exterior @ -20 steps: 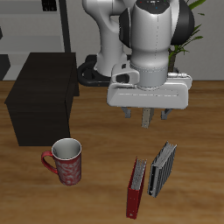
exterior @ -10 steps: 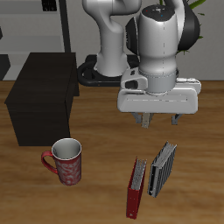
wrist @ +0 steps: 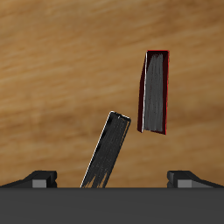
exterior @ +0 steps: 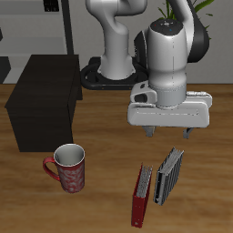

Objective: Place the striped book upright on top of the shelf and place the red book upright on top of the shelf

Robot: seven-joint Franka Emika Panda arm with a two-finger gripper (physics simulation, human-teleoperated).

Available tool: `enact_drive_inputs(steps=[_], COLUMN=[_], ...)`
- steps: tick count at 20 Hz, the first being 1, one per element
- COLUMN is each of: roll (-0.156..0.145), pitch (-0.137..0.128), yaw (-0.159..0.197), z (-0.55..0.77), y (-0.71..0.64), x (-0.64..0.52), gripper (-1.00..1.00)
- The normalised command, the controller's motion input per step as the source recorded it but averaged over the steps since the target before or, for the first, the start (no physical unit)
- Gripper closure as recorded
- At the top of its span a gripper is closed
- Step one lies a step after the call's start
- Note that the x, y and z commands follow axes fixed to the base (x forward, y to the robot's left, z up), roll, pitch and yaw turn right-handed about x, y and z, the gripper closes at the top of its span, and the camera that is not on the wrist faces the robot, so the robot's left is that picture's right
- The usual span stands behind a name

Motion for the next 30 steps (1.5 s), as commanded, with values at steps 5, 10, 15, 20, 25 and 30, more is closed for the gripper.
enact_drive_inputs(steps=[5, 10, 15, 20, 25, 30], roll=[0.017, 0.010, 0.011, -0.011, -0.011, -0.002], pitch=[0.014, 0.049, 0.024, 0.047, 0.026, 0.040], yaw=[-0.026, -0.017, -0.010, -0.021, -0.005, -0.009], z=[-0.32, -0.33, -0.20, -0.32, -0.20, -0.29], y=[0.15, 0.14, 0.03, -0.05, -0.06, -0.03], x=[0.06, 0.09, 0.08, 0.11, 0.04, 0.03], gripper=[-1.00, -1.00, -1.00, -1.00, -1.00, -1.00])
